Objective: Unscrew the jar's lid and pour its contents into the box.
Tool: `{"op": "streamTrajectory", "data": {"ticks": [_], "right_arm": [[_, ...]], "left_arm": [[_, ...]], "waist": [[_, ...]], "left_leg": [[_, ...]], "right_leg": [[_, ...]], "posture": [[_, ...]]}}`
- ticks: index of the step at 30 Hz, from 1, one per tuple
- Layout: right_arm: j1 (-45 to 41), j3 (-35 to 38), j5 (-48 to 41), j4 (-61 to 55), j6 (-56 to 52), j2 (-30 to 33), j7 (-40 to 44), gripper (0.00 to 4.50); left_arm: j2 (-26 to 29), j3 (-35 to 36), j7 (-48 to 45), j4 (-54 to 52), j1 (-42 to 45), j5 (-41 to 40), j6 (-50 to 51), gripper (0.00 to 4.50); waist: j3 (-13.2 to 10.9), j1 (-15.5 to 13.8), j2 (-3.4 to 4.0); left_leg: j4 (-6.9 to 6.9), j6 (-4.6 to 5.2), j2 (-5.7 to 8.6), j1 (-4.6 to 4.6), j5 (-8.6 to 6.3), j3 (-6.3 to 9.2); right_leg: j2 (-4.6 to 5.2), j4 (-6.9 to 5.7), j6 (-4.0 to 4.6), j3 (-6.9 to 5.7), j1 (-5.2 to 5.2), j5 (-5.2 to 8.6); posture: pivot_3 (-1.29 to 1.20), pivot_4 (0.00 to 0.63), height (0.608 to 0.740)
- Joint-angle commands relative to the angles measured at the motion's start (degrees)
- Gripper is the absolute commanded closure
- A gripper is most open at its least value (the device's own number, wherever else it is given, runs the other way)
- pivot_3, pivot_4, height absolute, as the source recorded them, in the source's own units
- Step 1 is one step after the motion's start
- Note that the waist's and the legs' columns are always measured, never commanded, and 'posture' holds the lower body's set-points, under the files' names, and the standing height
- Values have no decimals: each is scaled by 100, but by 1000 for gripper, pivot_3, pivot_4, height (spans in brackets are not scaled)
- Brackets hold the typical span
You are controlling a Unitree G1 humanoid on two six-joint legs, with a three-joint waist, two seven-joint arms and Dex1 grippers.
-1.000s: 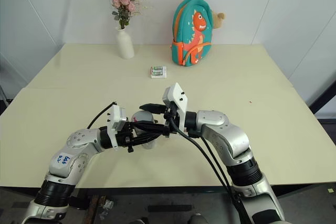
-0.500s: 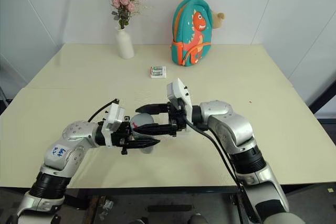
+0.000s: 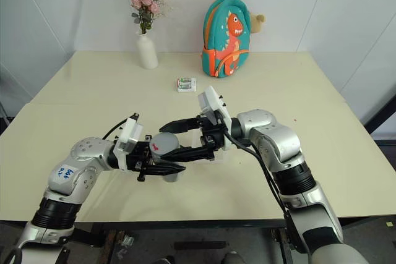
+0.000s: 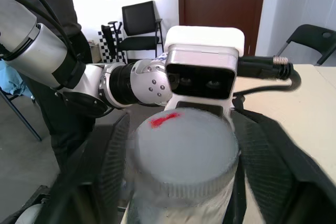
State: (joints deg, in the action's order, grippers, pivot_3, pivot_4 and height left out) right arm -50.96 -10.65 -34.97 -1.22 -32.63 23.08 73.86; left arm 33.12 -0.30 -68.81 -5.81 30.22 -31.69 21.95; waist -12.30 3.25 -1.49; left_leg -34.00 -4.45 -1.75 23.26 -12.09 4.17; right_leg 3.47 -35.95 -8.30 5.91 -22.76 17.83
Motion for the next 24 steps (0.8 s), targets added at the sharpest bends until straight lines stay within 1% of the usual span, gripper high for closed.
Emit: {"op": "streamTrajectory", "data": {"ticks": [1, 5, 9, 16, 24], "right_arm": [[82, 85, -17, -190, 47, 4, -56, 35], [123, 276, 149, -144, 376, -111, -433, 35], [115, 321, 219, -117, 466, -253, -720, 35], [119, 126, 226, -274, 370, -626, -1021, 35], [-69, -43, 507, 37, 515, -953, -1280, 35]], "left_arm": [[80, 399, 193, -128, -37, -218, 28, 2508], [142, 512, 308, -203, -242, -217, 103, 2508], [104, 454, 359, -217, -297, -146, 42, 2508], [-81, 267, 449, -128, -133, -48, -55, 2508], [-134, 189, 507, -107, -67, -5, -96, 2508]], "waist": [[0, 2, 0], [0, 13, 0], [0, -5, 0], [0, -1, 0], [0, 6, 0]], "left_leg": [[0, 0, 0, 0, 0, 0], [1, 0, 0, -1, -1, 0], [0, -1, 0, 1, -1, 0], [1, -1, 0, 0, -1, 0], [0, -1, 0, 0, -1, 0]], "right_leg": [[0, 0, 0, 0, 0, 0], [0, 1, 0, 0, 0, 0], [0, 1, 0, 0, -1, 0], [0, 0, 0, 0, -1, 0], [0, -1, 0, 0, -2, 0]], "posture": [[0, 150, 740], [0, 150, 740], [0, 150, 740], [0, 150, 740], [0, 150, 740]]}}
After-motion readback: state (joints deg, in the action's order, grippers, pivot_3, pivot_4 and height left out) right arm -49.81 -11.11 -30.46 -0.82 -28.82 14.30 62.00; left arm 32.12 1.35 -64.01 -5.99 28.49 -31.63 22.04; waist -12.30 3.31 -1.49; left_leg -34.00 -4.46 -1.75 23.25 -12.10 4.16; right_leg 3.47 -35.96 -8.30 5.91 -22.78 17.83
